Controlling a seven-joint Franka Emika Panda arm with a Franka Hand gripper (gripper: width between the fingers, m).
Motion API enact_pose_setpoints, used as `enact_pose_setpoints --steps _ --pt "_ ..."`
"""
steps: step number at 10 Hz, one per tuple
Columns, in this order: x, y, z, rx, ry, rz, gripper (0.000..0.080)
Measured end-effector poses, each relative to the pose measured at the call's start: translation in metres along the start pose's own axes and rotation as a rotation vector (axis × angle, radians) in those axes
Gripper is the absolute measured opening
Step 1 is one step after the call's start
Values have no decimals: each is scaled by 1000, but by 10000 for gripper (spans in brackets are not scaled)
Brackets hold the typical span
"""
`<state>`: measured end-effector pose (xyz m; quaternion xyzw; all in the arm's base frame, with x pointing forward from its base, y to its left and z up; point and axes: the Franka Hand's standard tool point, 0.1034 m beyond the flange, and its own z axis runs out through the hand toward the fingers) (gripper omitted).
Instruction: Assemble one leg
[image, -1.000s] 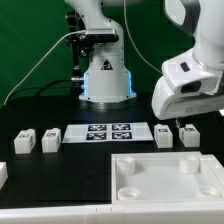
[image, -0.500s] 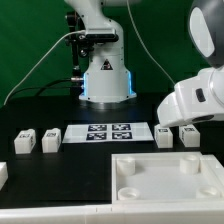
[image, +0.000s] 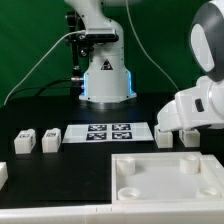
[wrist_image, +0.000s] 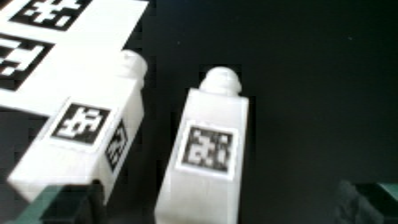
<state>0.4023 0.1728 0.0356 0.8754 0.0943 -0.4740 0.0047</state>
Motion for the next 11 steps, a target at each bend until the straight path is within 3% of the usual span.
enact_pose_setpoints --steps 3,7,9,11 --pt "5 -2 18 -2 -5 -2 649" --pt "5 0 21 -1 -11 -13 649" --pt "5 0 21 -1 -11 -13 611" --pt "5 0 21 -1 -11 -13 336"
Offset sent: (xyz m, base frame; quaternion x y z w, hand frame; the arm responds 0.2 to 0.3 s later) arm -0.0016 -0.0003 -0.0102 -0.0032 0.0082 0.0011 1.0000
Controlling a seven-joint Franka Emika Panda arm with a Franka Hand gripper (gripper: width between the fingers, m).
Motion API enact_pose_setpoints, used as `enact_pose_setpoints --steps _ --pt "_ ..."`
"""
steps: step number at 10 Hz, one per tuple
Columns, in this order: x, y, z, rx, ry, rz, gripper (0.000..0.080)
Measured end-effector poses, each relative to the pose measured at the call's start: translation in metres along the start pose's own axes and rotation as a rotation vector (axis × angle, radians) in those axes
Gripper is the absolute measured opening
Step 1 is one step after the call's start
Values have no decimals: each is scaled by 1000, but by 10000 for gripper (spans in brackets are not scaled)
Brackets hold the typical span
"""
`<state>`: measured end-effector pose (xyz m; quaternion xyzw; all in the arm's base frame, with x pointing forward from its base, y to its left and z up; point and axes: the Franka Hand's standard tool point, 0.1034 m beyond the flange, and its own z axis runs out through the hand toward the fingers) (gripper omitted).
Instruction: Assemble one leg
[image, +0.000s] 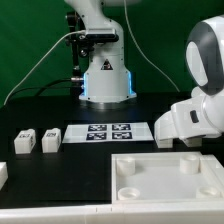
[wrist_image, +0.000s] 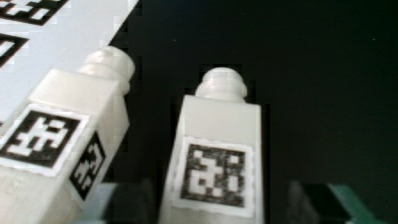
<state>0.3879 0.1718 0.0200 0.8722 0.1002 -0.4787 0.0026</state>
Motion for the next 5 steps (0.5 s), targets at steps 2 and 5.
enact_pose_setpoints --steps 2,5 --pt "0 0 0 0 0 0 285" --pt "0 0 0 0 0 0 285"
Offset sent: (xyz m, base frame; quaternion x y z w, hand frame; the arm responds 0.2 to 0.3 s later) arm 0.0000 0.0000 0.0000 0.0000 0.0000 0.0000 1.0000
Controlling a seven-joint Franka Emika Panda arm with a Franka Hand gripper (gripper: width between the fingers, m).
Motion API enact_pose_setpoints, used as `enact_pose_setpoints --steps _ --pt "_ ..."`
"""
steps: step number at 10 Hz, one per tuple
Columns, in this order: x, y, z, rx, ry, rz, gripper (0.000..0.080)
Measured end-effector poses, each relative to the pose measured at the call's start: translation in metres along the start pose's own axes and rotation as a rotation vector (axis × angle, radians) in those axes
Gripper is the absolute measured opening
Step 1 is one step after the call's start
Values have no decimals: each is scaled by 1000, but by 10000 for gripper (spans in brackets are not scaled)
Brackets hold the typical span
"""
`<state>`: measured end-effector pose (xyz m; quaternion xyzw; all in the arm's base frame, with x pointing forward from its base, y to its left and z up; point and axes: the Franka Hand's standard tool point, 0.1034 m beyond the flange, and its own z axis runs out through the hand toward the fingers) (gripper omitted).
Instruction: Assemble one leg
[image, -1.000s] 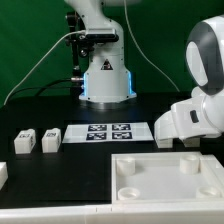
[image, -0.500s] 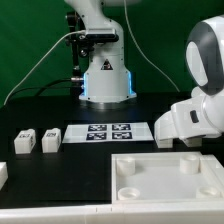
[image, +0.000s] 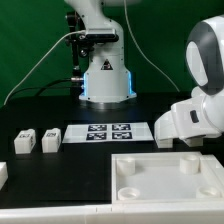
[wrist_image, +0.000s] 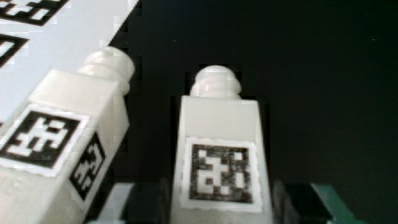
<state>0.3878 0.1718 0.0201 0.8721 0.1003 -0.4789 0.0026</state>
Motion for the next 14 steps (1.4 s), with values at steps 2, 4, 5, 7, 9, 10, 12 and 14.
enact_pose_setpoints --steps 2,4,5,7,9,10,12,14 --pt "0 0 0 0 0 0 285" --pt "0 0 0 0 0 0 287" --pt "0 0 -1 0 1 -1 287" --pt "-11 7 -28 3 44 -43 287" --pt "-34 21 -67 11 84 -69 288" --pt "-36 30 -93 13 236 -83 288" --pt "-67 55 -126 5 413 -80 288" --pt "-83 76 -156 -5 623 -65 288"
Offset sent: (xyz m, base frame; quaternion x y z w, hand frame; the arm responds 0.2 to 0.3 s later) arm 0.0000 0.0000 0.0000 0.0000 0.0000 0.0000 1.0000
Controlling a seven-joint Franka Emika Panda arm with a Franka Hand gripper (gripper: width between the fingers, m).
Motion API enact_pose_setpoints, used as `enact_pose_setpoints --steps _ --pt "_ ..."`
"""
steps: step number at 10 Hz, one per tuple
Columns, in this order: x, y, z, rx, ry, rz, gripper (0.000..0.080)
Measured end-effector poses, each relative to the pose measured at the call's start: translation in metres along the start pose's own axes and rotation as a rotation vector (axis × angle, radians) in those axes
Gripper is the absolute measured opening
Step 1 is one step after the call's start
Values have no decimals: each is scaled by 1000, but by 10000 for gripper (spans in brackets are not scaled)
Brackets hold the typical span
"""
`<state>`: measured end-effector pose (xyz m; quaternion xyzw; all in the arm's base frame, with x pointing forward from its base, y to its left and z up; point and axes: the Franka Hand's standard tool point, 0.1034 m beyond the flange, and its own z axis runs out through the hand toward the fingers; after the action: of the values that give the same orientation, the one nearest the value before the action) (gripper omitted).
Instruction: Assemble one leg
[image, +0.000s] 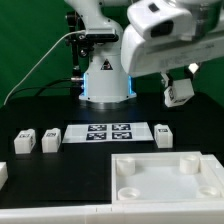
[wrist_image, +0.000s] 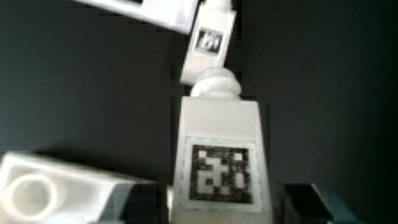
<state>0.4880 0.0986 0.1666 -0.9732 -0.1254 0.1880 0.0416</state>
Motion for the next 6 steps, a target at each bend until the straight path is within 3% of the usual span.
enact_pose_setpoints --steps 1,6 --pt "1 5 -12 -15 104 13 288" --pt "10 14 -10 -77 595 9 288"
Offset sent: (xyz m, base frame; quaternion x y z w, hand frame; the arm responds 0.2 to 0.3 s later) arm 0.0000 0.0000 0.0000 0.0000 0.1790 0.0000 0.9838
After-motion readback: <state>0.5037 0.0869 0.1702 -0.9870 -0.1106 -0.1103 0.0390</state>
